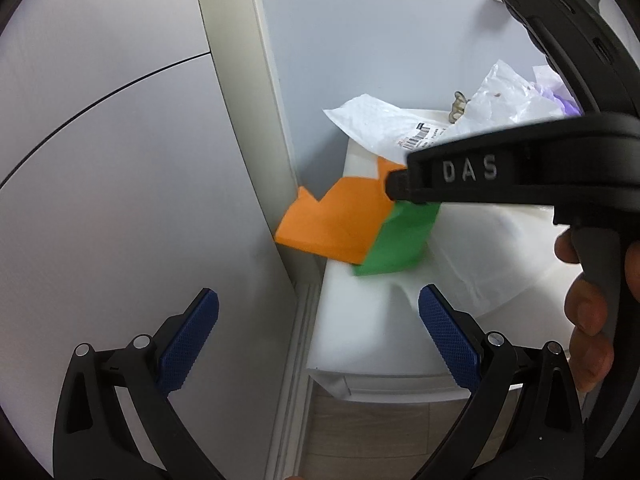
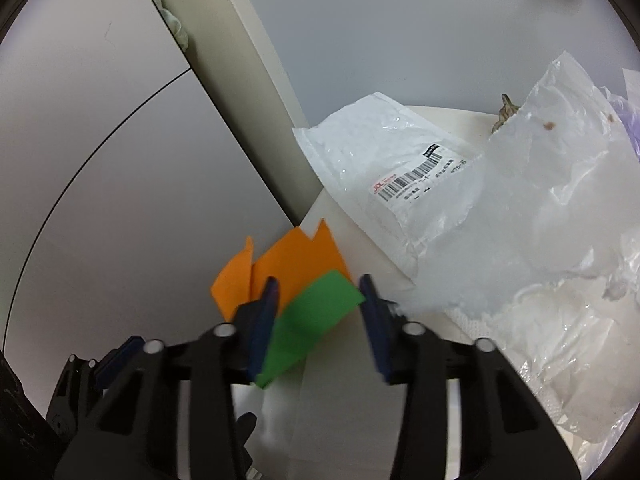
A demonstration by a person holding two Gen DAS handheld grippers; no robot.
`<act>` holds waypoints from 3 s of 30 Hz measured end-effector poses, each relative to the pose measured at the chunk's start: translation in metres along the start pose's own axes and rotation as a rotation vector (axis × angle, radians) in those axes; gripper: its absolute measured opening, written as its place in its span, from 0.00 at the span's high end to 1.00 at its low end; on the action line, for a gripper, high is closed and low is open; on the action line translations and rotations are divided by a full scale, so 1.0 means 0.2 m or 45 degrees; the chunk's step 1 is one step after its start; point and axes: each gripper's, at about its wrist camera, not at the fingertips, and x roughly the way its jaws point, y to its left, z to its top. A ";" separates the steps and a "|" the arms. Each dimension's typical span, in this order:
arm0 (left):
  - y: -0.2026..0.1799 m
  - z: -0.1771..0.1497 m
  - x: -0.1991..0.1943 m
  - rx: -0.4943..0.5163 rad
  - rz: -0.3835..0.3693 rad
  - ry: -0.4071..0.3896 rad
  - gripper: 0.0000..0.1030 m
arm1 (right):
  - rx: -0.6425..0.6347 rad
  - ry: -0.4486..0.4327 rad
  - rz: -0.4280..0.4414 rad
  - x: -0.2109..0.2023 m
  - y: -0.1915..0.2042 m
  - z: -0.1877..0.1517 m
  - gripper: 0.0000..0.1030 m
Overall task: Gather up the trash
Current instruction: 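Close the right tool on the green strip of the folded paper, then lift the paper with the right tool and carry it over the bin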
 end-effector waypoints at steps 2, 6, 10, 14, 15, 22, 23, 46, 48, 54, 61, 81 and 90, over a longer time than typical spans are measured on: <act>0.00 0.00 0.00 -0.005 -0.003 -0.001 0.06 | -0.004 0.008 0.001 0.00 0.00 -0.01 0.77; -0.01 0.00 0.00 -0.002 -0.010 -0.007 0.06 | -0.030 0.012 -0.005 0.02 0.02 -0.03 0.88; -0.01 -0.02 0.00 -0.010 -0.011 -0.003 0.06 | -0.030 0.011 -0.003 0.02 0.02 -0.04 0.93; 0.00 -0.03 0.00 -0.022 -0.005 0.005 0.06 | -0.030 0.000 0.010 0.00 0.01 -0.04 0.95; 0.00 -0.02 0.00 -0.023 -0.005 0.006 0.06 | -0.031 -0.005 0.018 -0.02 0.01 -0.04 0.96; 0.00 -0.01 -0.11 -0.031 0.014 0.006 0.06 | -0.057 -0.045 0.095 -0.22 0.04 -0.06 0.96; 0.00 -0.01 -0.13 -0.036 0.018 0.003 0.06 | -0.069 -0.053 0.113 -0.27 0.05 -0.06 0.96; -0.09 -0.47 -1.18 -0.246 0.248 0.009 0.06 | -0.418 -0.030 0.391 -1.24 0.42 -0.58 0.96; -0.10 -0.55 -1.24 -0.265 0.270 0.029 0.06 | -0.446 0.003 0.406 -1.27 0.44 -0.68 0.96; -0.13 -0.81 -1.37 -0.294 0.333 0.096 0.06 | -0.514 0.109 0.456 -1.32 0.52 -0.94 0.96; -0.12 -1.05 -1.44 -0.361 0.369 0.163 0.06 | -0.617 0.206 0.514 -1.34 0.64 -1.20 0.96; -0.03 -1.65 -1.14 -0.499 0.409 0.452 0.06 | -0.711 0.493 0.448 -0.87 0.76 -1.67 0.96; 0.01 -1.84 -0.96 -0.561 0.373 0.560 0.06 | -0.735 0.597 0.377 -0.63 0.76 -1.85 0.96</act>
